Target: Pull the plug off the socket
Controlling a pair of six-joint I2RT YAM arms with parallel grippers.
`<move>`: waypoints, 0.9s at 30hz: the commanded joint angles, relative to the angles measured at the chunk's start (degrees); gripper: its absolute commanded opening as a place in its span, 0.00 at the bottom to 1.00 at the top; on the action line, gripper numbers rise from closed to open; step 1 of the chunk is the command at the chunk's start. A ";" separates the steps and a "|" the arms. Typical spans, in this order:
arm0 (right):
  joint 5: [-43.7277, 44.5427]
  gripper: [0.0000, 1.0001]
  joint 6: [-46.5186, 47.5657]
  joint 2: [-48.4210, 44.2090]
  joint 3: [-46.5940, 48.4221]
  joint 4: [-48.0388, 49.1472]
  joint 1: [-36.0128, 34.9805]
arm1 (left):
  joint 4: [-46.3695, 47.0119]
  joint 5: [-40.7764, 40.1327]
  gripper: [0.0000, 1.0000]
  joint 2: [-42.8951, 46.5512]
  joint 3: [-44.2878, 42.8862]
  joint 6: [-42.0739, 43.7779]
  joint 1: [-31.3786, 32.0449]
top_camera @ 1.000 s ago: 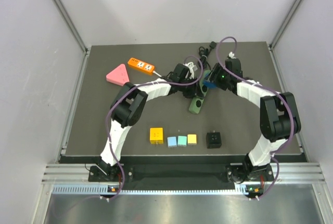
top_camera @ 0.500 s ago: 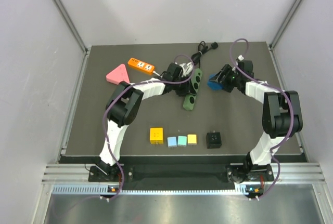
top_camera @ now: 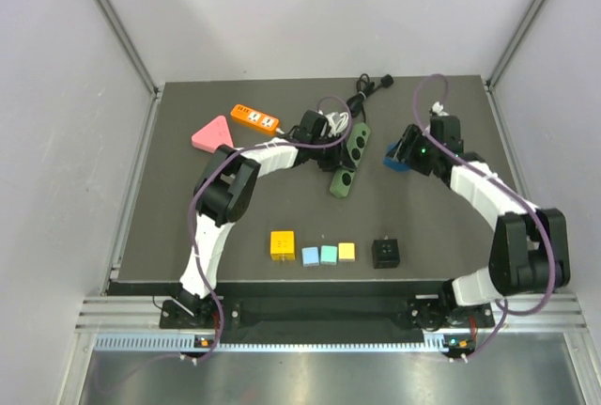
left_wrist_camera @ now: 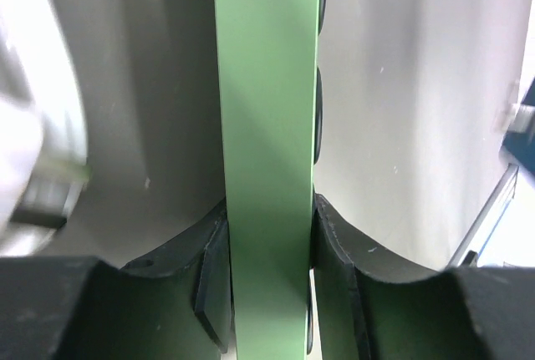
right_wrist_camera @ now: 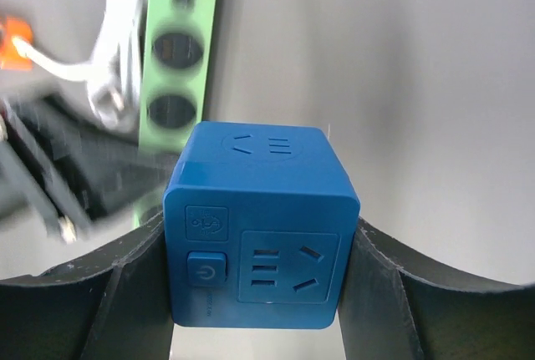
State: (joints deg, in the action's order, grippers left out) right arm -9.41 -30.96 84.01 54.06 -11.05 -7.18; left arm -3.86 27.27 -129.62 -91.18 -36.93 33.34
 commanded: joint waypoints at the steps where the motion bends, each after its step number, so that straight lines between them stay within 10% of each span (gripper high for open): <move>1: 5.62 0.00 1.69 -6.13 -3.96 -3.71 -6.59 | -4.83 -0.11 0.06 -3.79 -3.30 4.40 -0.12; 7: 14.68 0.00 -0.33 -12.90 -11.69 -5.91 -15.92 | -9.40 -1.51 0.46 -3.53 -7.08 7.48 -0.12; 18: 23.81 0.00 0.29 -19.75 -20.04 0.67 -22.78 | -13.27 -0.64 0.83 0.24 -10.25 7.40 -0.21; 27: 36.56 0.00 -1.30 -17.92 -25.85 15.16 -31.13 | -15.57 -1.69 0.85 6.48 -9.73 7.31 -0.73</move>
State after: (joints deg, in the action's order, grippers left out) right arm 19.70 -31.53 65.98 28.71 -6.52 -36.21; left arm -18.46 26.11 -129.78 -100.38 -30.44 33.01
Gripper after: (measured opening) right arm 0.614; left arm 0.845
